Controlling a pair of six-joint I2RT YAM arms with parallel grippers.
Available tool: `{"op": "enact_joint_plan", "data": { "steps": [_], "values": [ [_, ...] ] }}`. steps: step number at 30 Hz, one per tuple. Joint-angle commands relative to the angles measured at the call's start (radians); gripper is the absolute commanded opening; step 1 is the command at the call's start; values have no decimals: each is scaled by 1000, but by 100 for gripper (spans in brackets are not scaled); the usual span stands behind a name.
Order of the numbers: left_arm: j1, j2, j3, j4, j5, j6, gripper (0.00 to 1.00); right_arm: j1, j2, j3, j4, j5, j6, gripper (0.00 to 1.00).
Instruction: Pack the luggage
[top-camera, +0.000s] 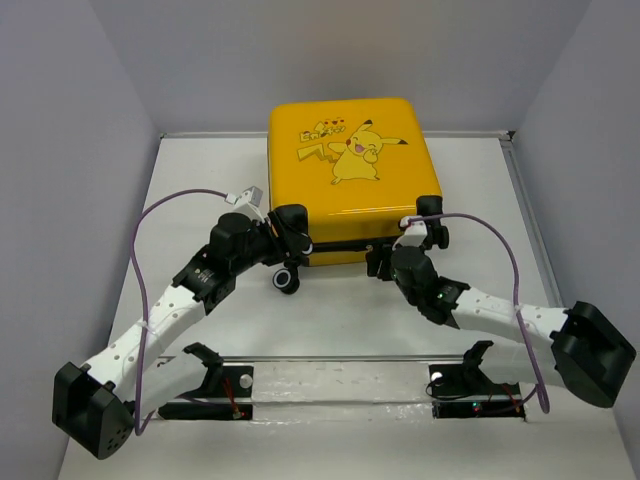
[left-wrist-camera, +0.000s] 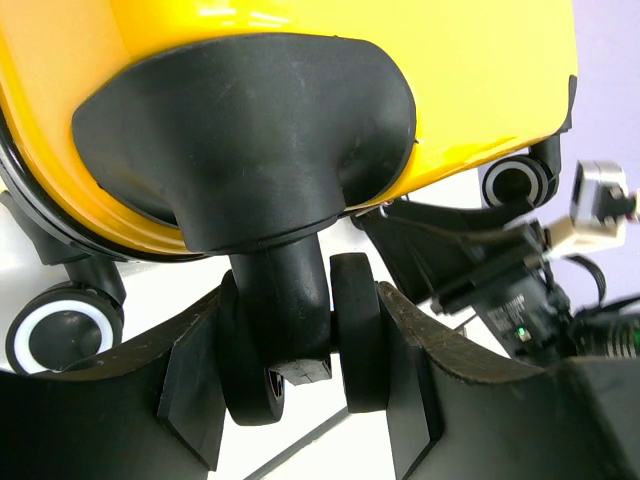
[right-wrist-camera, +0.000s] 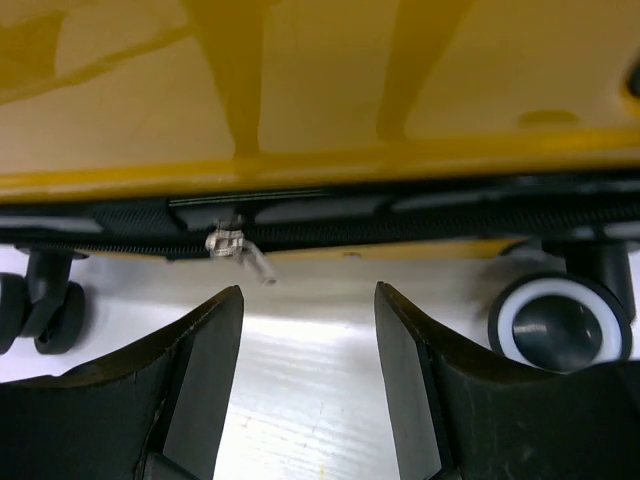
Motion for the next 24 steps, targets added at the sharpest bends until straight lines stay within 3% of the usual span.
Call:
{"op": "enact_joint_plan", "data": {
  "steps": [1,9,12,15,20,24],
  "values": [
    [-25,-91,82,385,167,102,6,-61,71,70,161,-100,-69,61],
    [-25,-88,86,380,170,108,6,-105,151,108,227,-192,-83,59],
    [-24,-83,85,383,173,108,6,-105,164,113,254,-215,-86,53],
    [-25,-85,83,382,171,109,6,-105,168,119,261,-232,-86,43],
    [-25,-84,76,382,170,106,6,-105,142,98,262,-235,-84,34],
    [-25,-79,80,383,171,105,6,-105,108,72,245,-224,-70,16]
  ]
}}
